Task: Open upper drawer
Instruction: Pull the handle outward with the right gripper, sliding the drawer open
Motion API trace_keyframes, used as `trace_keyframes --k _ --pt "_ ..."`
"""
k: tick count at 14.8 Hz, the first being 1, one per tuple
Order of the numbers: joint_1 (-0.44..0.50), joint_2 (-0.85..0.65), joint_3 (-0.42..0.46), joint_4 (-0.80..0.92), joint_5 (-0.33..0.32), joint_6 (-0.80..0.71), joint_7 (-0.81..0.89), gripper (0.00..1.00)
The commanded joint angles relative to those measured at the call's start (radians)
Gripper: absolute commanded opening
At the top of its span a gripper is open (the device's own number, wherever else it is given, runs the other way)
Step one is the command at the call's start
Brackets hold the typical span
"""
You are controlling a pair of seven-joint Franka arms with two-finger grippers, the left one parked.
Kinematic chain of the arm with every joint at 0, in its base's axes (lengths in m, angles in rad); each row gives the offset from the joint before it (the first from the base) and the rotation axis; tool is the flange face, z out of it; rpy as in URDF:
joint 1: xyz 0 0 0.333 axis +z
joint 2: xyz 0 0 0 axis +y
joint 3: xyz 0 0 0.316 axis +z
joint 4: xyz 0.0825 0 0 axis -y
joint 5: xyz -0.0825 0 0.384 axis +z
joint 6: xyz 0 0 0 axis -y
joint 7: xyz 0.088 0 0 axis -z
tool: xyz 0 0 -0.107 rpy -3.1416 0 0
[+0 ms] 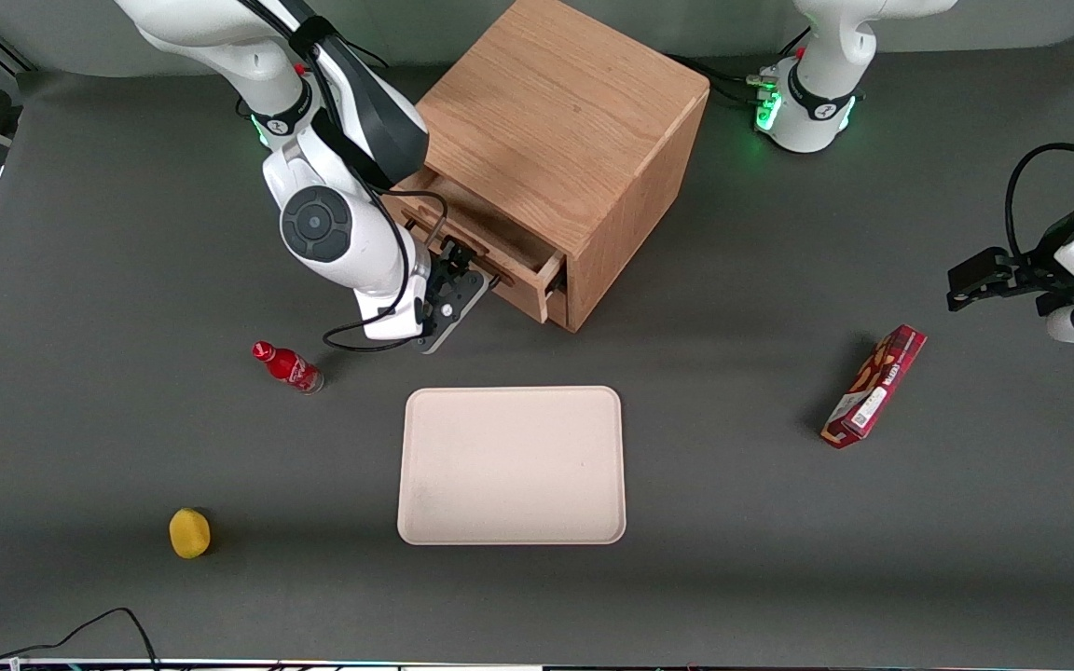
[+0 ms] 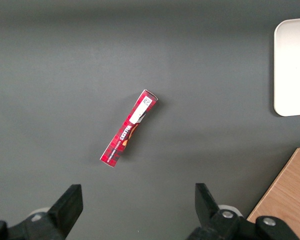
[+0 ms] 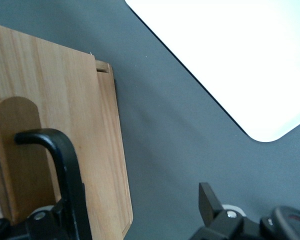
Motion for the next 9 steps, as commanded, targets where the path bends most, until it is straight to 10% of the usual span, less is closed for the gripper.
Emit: trace_keyframes --k 1,9 --pt "-0.02 0.032 0.003 0.038 -0.031 0.002 -0.024 1.0" --pt "-0.069 0.054 0.003 0.043 -0.031 0.002 -0.048 1.0"
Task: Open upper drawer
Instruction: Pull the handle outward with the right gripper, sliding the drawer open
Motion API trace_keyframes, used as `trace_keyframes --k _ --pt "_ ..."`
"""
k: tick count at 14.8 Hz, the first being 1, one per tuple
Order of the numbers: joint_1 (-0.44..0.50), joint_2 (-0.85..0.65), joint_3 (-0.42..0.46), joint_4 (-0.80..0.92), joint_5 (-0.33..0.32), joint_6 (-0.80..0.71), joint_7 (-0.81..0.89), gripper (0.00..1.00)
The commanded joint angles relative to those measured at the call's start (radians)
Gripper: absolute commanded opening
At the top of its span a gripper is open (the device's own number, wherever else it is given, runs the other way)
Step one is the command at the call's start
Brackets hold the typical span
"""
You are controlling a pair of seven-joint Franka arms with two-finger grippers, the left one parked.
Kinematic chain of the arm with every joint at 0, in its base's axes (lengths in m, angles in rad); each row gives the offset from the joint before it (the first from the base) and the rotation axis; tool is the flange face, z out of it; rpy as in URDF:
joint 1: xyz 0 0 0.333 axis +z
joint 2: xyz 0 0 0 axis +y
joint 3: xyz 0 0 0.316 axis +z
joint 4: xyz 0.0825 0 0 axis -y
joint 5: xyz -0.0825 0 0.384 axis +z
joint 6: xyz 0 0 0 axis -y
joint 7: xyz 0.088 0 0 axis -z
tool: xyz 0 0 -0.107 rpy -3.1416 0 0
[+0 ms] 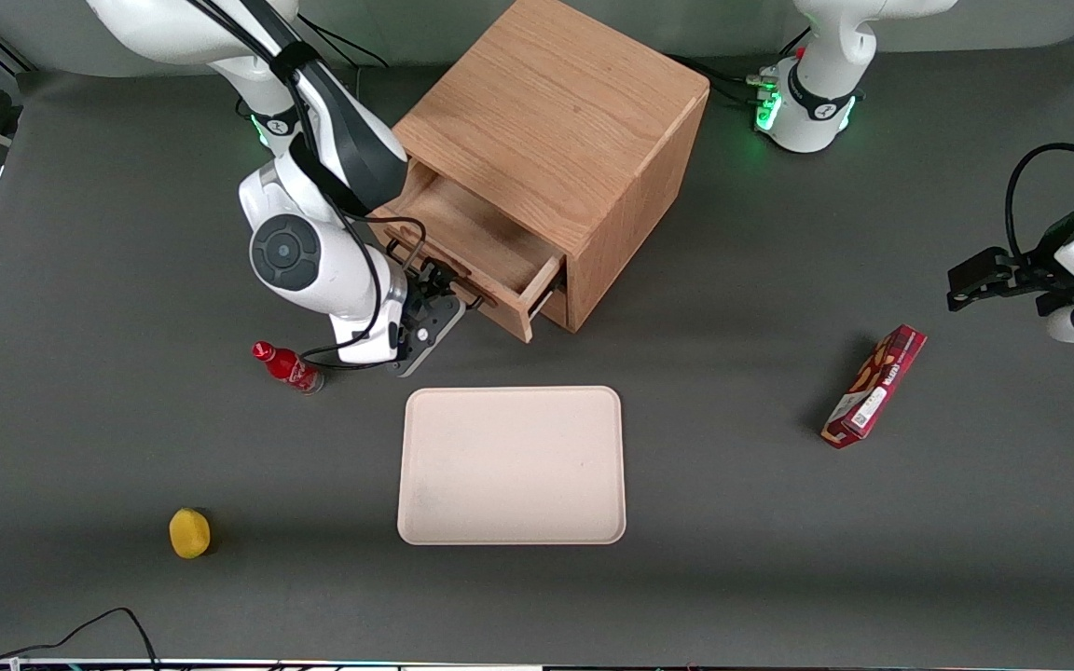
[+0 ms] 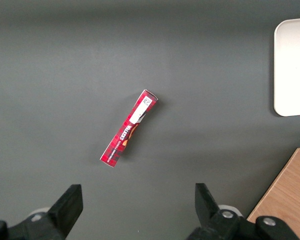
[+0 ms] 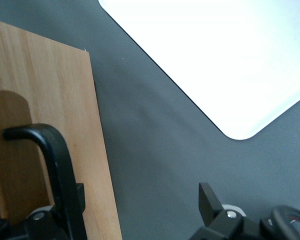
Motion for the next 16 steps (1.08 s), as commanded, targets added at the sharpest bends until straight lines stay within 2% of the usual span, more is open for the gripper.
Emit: trace_keyframes --k 1,11,16 --pt "-0.014 0.031 0.004 0.031 -0.016 0.002 -0.019 1.0" --pt "-0.061 0.059 -0.006 0.094 -0.03 -0.013 -0.016 1.0" --pt "-0.061 0.096 -0.041 0.175 -0.033 -0.05 -0.018 1.0"
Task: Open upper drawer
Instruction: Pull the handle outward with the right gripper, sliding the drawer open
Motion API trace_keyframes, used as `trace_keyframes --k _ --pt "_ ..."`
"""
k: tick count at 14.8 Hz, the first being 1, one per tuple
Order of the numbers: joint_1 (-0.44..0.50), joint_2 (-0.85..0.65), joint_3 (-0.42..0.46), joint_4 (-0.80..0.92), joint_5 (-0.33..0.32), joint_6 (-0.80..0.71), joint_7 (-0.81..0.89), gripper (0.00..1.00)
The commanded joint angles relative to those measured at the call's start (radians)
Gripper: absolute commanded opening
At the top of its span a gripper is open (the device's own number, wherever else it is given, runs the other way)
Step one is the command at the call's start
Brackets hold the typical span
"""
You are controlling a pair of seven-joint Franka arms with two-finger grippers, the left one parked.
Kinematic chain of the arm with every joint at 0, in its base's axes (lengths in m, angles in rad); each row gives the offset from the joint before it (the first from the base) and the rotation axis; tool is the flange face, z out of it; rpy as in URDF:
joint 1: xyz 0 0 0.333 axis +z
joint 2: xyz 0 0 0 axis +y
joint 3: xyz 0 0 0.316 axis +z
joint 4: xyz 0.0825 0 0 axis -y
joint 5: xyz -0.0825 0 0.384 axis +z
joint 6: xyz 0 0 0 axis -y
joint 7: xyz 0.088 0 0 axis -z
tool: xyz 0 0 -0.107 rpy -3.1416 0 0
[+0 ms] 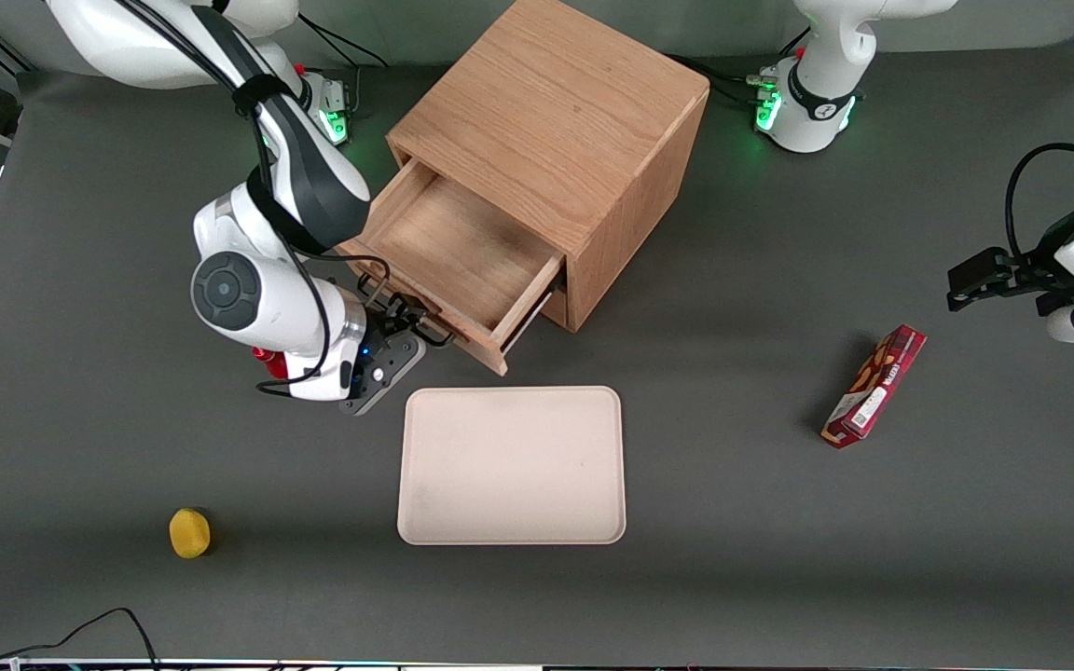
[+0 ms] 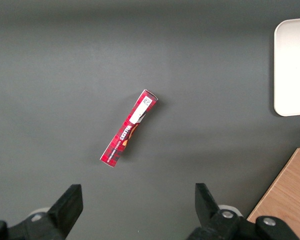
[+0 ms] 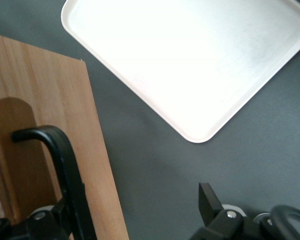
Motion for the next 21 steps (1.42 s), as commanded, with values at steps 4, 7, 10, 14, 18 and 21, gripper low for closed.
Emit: trace_keyframes --k 4,7,10,14,18,21 --pt "-0.009 0.06 -0.03 0.114 -0.022 -0.046 -0.021 1.0" --pt "-0.01 0.066 -0.038 0.126 -0.033 -0.046 -0.021 1.0" --pt "-0.012 0.066 -0.055 0.135 -0.045 -0.049 -0.022 1.0" --pt "-0.019 0.077 -0.069 0.149 -0.047 -0.051 -0.036 1.0" --pt "-0.036 0.088 -0.07 0.161 -0.05 -0.052 -0.056 1.0" --pt "-0.049 0.102 -0.07 0.181 -0.073 -0.052 -0.057 1.0"
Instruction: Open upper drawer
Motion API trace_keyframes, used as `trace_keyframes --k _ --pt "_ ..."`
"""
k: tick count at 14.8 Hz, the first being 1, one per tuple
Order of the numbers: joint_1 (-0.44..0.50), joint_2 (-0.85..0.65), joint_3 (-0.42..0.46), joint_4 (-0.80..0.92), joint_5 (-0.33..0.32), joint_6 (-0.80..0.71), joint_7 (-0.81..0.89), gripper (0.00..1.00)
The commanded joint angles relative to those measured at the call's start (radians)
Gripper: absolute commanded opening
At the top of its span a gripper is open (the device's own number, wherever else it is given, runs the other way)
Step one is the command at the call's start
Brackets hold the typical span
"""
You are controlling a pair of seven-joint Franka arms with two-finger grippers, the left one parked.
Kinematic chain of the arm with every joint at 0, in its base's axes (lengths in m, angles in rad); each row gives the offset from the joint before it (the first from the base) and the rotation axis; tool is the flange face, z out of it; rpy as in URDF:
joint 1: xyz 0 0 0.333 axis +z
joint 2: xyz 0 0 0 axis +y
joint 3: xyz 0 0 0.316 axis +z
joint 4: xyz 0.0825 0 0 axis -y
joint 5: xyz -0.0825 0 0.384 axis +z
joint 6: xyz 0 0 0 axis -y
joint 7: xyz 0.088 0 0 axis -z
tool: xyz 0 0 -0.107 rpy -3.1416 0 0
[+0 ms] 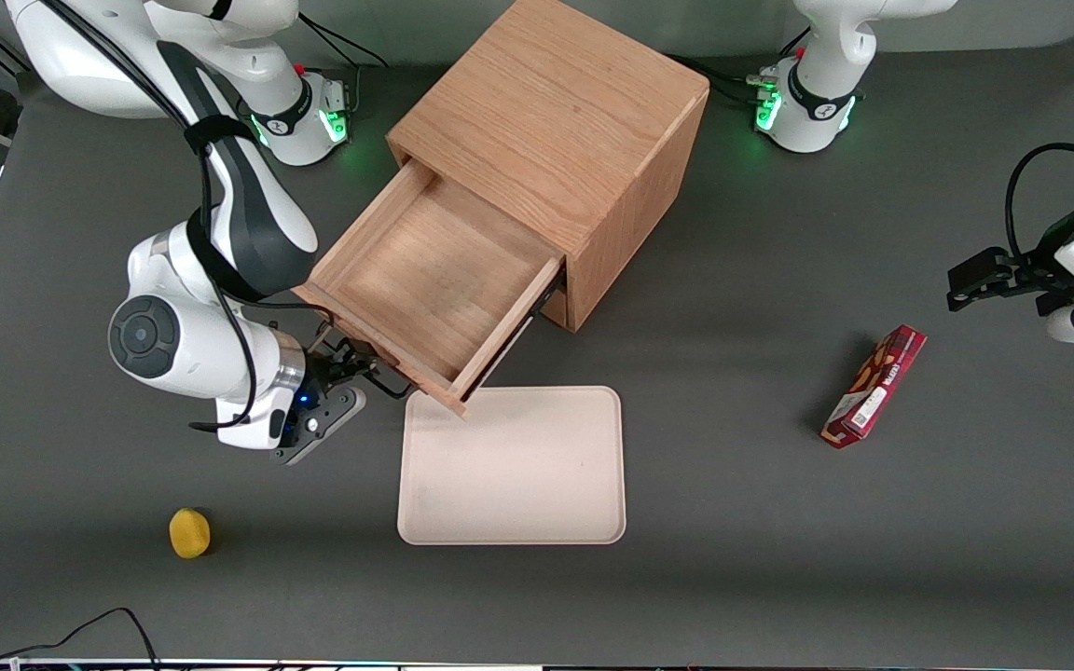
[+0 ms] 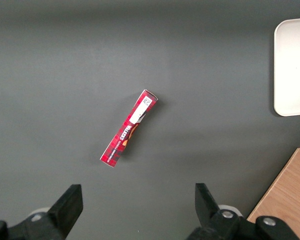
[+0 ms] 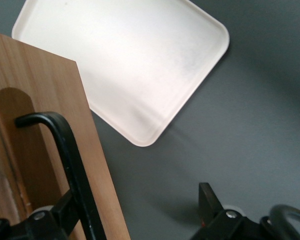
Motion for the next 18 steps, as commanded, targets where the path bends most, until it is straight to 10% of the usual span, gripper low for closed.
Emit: trace_keyframes --k 1,18 --pt "-0.01 0.03 0.003 0.051 -0.029 -0.021 -0.029 1.0" --pt "-0.005 -0.011 -0.005 0.229 -0.022 -0.291 0.008 1.0"
